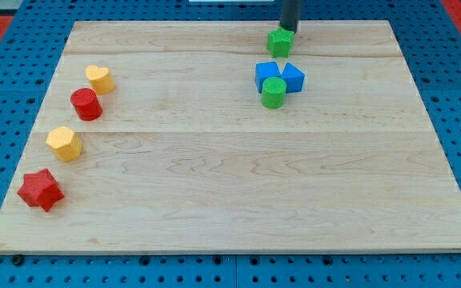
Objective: Push green star into blue cube
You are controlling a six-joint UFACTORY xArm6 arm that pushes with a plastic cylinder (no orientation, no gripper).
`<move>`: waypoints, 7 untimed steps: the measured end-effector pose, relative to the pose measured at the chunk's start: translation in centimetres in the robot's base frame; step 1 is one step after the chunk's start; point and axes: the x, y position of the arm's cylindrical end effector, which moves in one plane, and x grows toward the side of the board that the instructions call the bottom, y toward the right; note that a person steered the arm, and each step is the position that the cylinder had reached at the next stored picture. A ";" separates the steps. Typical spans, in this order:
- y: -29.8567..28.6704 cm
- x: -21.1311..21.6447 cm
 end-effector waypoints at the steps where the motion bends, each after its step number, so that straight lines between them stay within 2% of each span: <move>1: -4.0 0.8; 2: -5.7 0.9; 4: -1.3 0.6; 5: -0.8 2.3; 6: -1.4 4.6; 7: -4.2 4.7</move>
